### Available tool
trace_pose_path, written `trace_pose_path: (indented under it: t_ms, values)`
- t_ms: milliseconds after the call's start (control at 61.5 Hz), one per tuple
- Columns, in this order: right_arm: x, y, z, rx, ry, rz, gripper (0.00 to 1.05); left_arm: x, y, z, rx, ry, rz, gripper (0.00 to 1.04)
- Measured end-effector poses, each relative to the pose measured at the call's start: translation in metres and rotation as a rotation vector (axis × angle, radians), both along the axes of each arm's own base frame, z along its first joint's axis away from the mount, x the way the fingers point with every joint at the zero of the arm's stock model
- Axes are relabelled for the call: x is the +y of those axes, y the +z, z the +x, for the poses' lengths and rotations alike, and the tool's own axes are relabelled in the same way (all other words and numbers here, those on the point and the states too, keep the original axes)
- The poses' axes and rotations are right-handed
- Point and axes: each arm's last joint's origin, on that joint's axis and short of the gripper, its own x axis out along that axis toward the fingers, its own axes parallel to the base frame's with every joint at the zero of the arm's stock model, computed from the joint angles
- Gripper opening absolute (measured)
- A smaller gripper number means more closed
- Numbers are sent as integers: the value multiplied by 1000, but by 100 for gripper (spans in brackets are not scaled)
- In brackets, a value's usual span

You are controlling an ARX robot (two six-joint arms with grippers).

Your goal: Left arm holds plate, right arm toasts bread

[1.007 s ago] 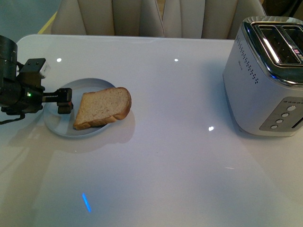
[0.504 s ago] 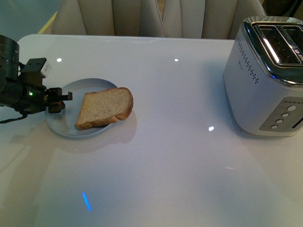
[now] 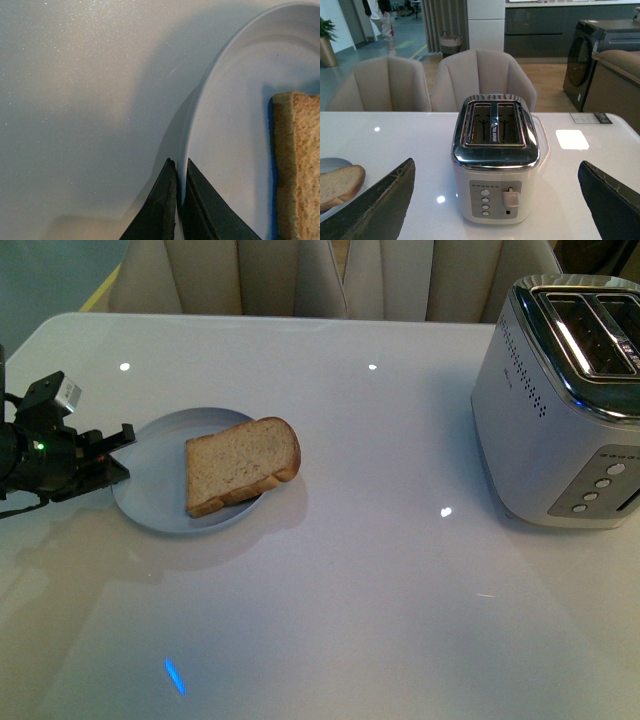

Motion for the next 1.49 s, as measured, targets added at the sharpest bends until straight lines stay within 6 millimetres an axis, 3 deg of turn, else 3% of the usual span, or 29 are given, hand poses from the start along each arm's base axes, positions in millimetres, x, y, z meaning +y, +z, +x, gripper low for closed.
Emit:
trace_pose_path:
  t_ms: [179, 374, 634, 926, 1056, 1202, 1495]
  values:
    - [0, 0, 0, 0, 0, 0, 96, 5, 29, -3, -48, 16, -14, 3]
    - [0, 0, 0, 0, 0, 0, 96, 3, 79, -2, -109, 26, -45, 3]
    - [0, 0, 0, 0, 0, 0, 96, -19, 138, 6, -171, 39, -73, 3]
    - [0, 0, 0, 0, 0, 0, 96, -82, 187, 23, -204, -47, -96, 3]
    - [0, 0, 0, 0, 0, 0, 96, -128, 207, 25, -219, -115, -116, 3]
    - [0, 0, 0, 0, 0, 0, 96, -170, 216, 16, -197, -166, -148, 3]
    - [0, 0, 0, 0, 0, 0, 96, -199, 218, 4, -178, -212, -170, 3]
